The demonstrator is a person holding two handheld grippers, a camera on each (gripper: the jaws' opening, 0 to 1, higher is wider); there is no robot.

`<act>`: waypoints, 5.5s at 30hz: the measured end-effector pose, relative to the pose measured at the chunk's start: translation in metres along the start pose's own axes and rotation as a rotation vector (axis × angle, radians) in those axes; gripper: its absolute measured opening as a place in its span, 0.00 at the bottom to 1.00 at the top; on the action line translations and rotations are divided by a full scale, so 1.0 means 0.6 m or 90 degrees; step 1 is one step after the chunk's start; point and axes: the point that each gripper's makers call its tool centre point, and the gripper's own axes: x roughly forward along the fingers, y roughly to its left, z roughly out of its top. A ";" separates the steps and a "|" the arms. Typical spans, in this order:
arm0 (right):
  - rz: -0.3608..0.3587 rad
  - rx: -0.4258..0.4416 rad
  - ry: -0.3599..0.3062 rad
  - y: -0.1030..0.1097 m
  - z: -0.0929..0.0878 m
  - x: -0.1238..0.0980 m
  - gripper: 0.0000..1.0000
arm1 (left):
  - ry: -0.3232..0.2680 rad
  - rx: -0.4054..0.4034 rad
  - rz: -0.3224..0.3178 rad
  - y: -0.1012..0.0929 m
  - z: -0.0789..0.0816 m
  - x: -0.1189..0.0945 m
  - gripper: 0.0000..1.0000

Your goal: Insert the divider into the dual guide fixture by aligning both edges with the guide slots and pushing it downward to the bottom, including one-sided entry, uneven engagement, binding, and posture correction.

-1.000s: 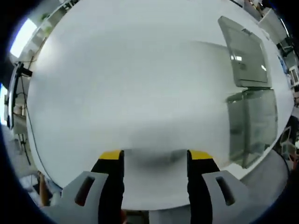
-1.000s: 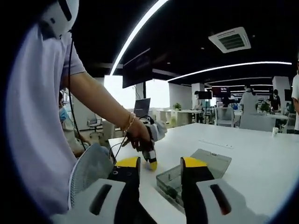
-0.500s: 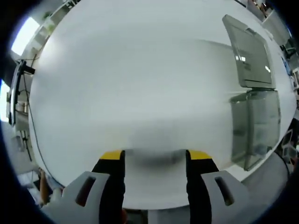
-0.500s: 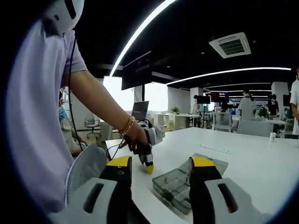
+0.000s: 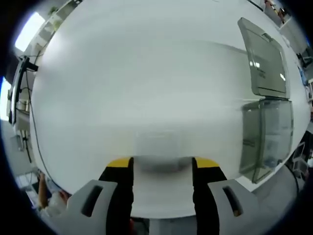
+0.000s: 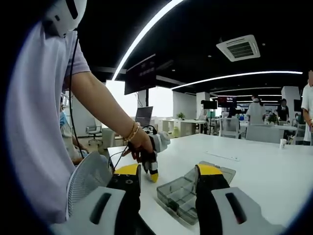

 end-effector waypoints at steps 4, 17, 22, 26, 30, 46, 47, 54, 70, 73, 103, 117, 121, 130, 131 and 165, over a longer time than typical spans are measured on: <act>-0.002 0.000 0.002 0.000 -0.001 0.000 0.39 | -0.002 -0.013 0.001 0.001 0.000 -0.001 0.44; -0.007 0.006 -0.004 -0.004 0.002 -0.001 0.38 | -0.006 -0.019 0.003 -0.003 -0.001 -0.004 0.29; -0.009 0.007 -0.005 -0.005 0.003 -0.002 0.38 | -0.005 -0.020 0.003 -0.004 -0.002 -0.006 0.28; -0.009 0.007 -0.003 -0.006 0.002 -0.002 0.38 | -0.007 -0.018 0.002 -0.004 -0.002 -0.006 0.28; -0.010 0.007 -0.002 -0.006 0.001 -0.002 0.38 | -0.007 -0.015 0.001 -0.002 0.000 -0.004 0.28; -0.014 0.013 0.000 -0.010 0.000 -0.001 0.37 | -0.012 -0.007 -0.010 0.000 0.000 -0.006 0.28; -0.015 0.015 -0.001 -0.011 0.000 -0.001 0.37 | -0.014 -0.007 -0.011 0.001 0.000 -0.007 0.28; -0.016 0.030 -0.002 -0.014 0.001 0.000 0.36 | -0.031 -0.005 -0.010 0.007 0.005 -0.012 0.28; -0.036 0.086 -0.016 -0.036 0.007 -0.004 0.33 | -0.111 0.024 -0.038 -0.009 0.029 -0.025 0.28; -0.038 0.089 -0.013 -0.038 0.006 -0.004 0.33 | -0.137 0.029 -0.049 -0.010 0.036 -0.028 0.28; -0.036 0.120 0.029 -0.062 0.004 0.000 0.24 | -0.561 0.211 -0.222 -0.123 0.088 -0.216 0.28; -0.039 0.099 0.101 -0.108 0.058 0.032 0.10 | -0.689 0.424 -0.226 -0.247 0.066 -0.318 0.28; -0.032 0.113 0.130 -0.125 0.057 0.045 0.10 | -0.714 0.504 -0.219 -0.292 0.049 -0.333 0.28; -0.009 0.133 0.222 -0.122 0.053 0.072 0.09 | -0.751 0.601 -0.236 -0.365 0.017 -0.349 0.28; -0.011 0.132 0.234 -0.124 0.052 0.072 0.08 | -0.751 0.605 -0.236 -0.369 0.015 -0.351 0.28; -0.018 0.236 0.305 -0.110 0.034 0.080 0.00 | -0.801 0.764 -0.198 -0.411 -0.008 -0.381 0.28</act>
